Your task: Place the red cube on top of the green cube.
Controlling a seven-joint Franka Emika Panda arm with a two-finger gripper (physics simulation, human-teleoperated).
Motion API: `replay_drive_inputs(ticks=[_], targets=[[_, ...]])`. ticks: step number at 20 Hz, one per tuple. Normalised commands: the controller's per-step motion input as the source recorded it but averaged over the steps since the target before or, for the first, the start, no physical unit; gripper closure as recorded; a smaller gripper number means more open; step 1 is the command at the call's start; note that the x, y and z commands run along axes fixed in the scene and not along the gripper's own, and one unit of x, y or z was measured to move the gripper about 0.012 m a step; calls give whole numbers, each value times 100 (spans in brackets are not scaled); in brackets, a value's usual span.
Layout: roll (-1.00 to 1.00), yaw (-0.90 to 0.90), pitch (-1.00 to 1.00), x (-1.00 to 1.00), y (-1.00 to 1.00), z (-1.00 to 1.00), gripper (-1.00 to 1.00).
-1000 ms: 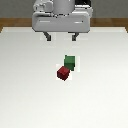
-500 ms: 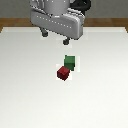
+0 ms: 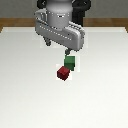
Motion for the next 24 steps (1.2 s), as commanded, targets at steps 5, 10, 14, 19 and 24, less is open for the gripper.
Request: replay_drive_inputs(ticks=[5,10,14,19,24], targets=[[0,0,0,0,0,-100,-100],[0,0,0,0,7,-20,-100],[0,0,0,0,25,0,-100],[0,0,0,0,0,-60,-100],[0,0,0,0,0,-40,100]])
